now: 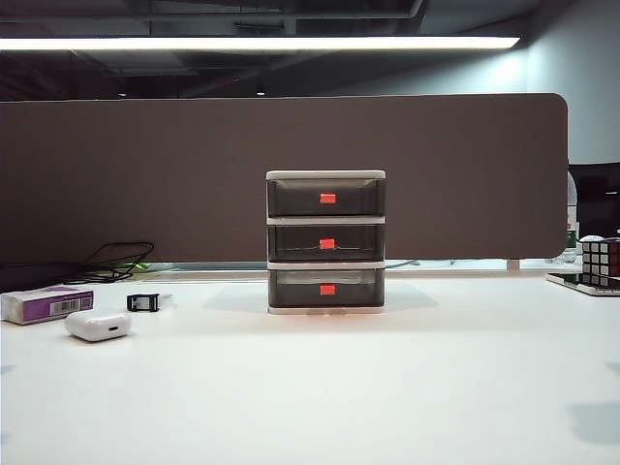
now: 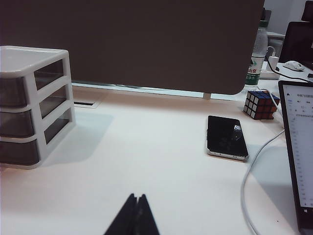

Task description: Open the second layer of the drawer on the table, pick up the earphone case on the table and put it in, and finally close the drawer.

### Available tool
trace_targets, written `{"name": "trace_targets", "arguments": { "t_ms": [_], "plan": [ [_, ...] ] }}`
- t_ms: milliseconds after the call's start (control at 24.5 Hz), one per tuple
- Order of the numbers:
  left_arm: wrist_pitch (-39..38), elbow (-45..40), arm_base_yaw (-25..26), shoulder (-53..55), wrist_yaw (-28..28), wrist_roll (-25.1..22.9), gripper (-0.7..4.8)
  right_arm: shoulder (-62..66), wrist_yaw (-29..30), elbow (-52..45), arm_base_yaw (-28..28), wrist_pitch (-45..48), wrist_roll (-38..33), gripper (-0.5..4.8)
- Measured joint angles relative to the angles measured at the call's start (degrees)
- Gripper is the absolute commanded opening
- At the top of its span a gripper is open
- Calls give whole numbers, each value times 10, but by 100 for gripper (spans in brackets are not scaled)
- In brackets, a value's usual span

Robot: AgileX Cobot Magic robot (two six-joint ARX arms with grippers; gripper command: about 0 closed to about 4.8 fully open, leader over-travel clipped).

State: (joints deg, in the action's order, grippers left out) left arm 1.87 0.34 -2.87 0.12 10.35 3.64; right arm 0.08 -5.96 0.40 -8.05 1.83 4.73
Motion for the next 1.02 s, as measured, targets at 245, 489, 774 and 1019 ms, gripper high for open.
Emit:
{"name": "trace_targets", "arguments": {
  "t_ms": [245,489,774,1019],
  "plan": [
    [0,0,0,0,0,0,-5,0,0,0,0,0,0,-1],
    [0,0,0,0,40,38,-5,0,54,0,0,-8,-7,-1],
    [-14,0,0,0,223,115,-5,0,328,0,-1,-21,-101,-1],
    [-21,0,-37,0,240,219,-5,0,397,0,-1,-22,-109,-2]
  ]
}}
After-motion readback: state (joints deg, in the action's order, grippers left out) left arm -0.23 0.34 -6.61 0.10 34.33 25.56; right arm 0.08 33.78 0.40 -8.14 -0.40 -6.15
